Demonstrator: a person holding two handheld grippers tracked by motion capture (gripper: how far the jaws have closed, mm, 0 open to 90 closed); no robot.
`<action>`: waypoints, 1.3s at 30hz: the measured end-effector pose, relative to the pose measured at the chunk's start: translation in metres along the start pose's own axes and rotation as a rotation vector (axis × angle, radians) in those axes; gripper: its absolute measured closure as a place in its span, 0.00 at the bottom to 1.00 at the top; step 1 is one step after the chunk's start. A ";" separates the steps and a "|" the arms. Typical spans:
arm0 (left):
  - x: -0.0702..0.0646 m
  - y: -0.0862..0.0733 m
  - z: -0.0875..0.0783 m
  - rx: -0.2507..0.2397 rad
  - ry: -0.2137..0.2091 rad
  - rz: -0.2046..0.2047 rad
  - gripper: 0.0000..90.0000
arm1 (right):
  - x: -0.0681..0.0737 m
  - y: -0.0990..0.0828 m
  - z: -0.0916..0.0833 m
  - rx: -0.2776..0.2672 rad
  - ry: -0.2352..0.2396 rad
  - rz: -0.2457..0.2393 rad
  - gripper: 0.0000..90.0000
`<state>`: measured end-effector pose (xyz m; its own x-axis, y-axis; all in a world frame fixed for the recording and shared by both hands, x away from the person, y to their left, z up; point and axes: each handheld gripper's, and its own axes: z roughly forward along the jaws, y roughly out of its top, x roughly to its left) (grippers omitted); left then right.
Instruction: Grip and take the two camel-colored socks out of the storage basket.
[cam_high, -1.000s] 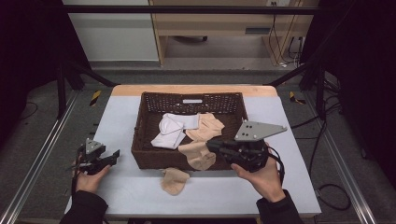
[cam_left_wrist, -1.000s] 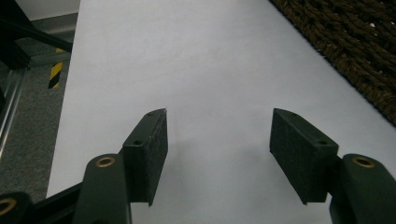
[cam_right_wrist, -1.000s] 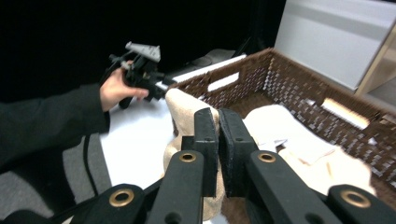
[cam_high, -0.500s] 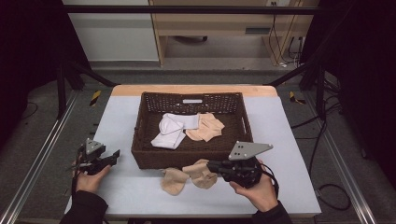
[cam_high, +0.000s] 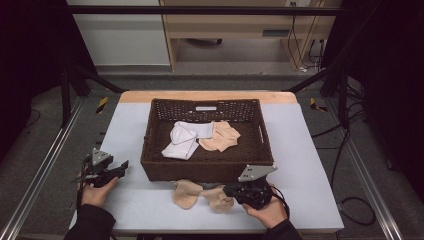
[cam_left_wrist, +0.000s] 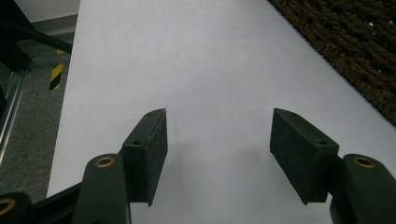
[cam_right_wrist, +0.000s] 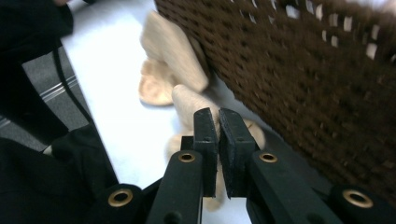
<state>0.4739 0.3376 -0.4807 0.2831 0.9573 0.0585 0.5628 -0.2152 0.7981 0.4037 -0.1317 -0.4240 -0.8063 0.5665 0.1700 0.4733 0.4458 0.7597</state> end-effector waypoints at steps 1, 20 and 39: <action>0.000 0.000 0.000 -0.001 0.000 0.000 0.41 | 0.000 0.000 0.000 0.000 0.000 0.000 0.95; 0.000 0.000 0.000 0.001 -0.001 0.001 0.41 | 0.005 0.001 0.001 -0.097 -0.055 -0.017 0.66; 0.000 0.000 0.000 0.001 -0.003 -0.002 0.41 | -0.013 0.012 -0.064 -0.426 -0.265 0.069 0.29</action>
<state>0.4743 0.3376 -0.4809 0.2843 0.9572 0.0551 0.5645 -0.2135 0.7974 0.3972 -0.1779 -0.3771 -0.6343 0.7658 0.1061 0.2912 0.1096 0.9503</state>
